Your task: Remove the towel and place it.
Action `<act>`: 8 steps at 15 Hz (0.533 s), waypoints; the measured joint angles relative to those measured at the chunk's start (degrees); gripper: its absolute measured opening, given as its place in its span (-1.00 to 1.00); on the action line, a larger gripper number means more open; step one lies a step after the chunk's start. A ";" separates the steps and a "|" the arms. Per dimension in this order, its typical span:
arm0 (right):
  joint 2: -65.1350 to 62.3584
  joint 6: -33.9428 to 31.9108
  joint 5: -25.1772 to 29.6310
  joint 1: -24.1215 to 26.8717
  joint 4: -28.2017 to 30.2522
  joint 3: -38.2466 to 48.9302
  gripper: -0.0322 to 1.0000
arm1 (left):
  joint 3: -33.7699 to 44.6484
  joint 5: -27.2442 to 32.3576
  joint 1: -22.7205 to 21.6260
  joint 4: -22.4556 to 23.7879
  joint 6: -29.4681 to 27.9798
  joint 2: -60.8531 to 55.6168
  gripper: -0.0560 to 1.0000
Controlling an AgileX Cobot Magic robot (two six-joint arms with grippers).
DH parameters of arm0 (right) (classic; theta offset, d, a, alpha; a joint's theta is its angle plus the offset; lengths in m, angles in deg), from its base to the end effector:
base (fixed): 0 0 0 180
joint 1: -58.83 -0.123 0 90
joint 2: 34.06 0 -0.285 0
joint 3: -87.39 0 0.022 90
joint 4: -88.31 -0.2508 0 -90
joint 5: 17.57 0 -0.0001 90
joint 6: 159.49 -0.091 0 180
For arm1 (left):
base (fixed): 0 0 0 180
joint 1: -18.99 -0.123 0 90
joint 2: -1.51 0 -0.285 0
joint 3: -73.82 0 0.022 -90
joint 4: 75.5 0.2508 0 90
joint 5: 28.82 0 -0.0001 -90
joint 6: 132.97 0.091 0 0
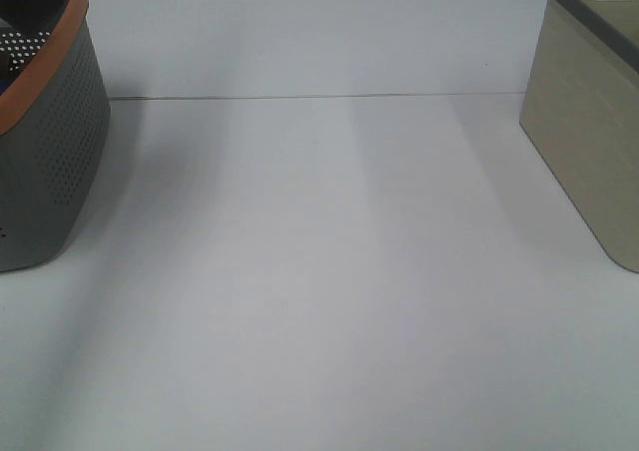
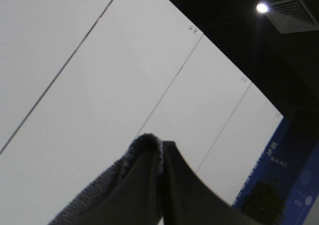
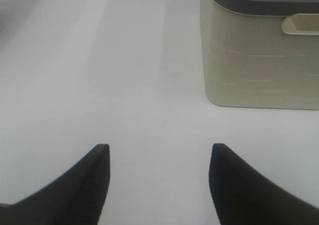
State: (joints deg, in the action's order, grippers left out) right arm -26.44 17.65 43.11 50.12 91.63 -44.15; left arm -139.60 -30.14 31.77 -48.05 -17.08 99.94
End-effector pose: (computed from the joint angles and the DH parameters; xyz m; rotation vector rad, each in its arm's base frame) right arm -0.0047 -0.0054 0.2781 -0.1012 2.0345 0.0575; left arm 0.3329 -0.0764 0.5709 -0.2278 1.1241 -0.7756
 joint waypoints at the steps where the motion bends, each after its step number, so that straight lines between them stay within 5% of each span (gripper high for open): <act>1: 0.00 0.00 0.00 0.00 0.00 0.00 0.22 | -1.78 -0.06 2.86 0.17 0.00 1.89 -0.89; 5: 0.00 0.00 0.00 0.00 0.00 0.00 0.22 | -2.41 -0.40 9.57 2.06 0.06 6.76 -0.89; 8: 0.00 0.00 0.00 0.00 0.00 0.00 0.22 | -2.41 5.67 15.18 7.05 0.52 11.29 -0.89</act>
State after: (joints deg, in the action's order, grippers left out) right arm -26.44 17.65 43.11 50.12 91.63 -44.15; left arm -142.01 -24.46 46.95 -41.01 -16.57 111.22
